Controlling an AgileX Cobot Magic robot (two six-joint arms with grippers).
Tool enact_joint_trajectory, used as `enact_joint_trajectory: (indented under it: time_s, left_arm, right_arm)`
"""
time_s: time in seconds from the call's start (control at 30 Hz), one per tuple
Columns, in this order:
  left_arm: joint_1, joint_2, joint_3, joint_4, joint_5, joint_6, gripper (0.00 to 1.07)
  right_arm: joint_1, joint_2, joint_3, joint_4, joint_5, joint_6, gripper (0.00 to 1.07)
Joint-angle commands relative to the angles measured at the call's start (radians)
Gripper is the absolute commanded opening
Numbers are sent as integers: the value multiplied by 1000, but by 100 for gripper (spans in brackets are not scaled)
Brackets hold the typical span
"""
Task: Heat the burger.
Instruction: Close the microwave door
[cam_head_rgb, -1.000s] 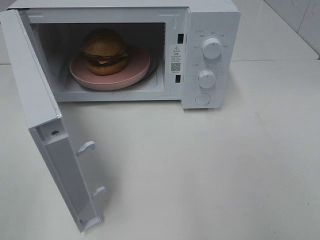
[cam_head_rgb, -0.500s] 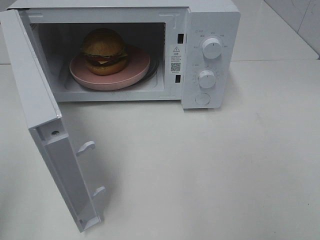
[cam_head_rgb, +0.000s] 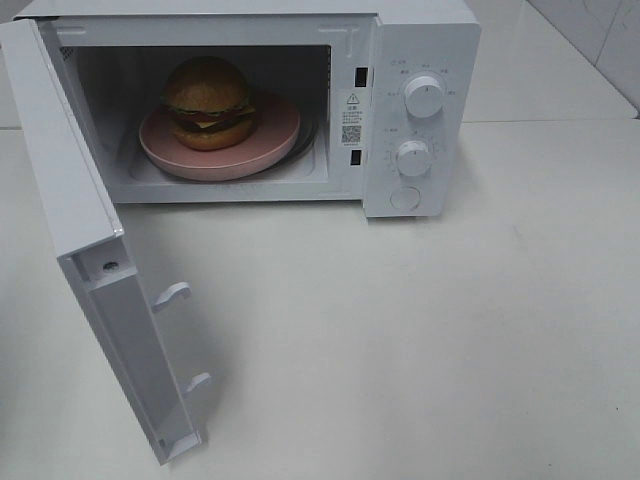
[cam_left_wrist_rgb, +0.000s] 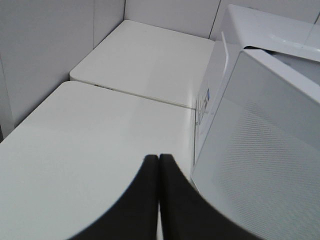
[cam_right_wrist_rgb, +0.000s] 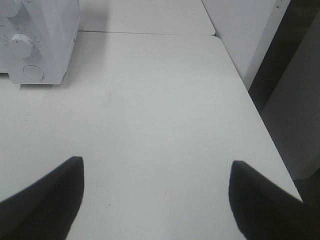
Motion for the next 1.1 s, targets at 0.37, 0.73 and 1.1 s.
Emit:
enact_joint_trajectory:
  time_s: [0.37,0.73,1.1]
  left_arm:
    - [-5,282,39,258,-303,-221,0]
    - [-5,500,39,684,-668,-492,0]
    - [-5,660,30,830,-848,-504,0]
  right_arm:
    - [-6,-25,3,4,-13,-13,75]
    - [-6,-25,3,4,-13,-13,75]
    - [-6,-25,3,4,-13,-13,75]
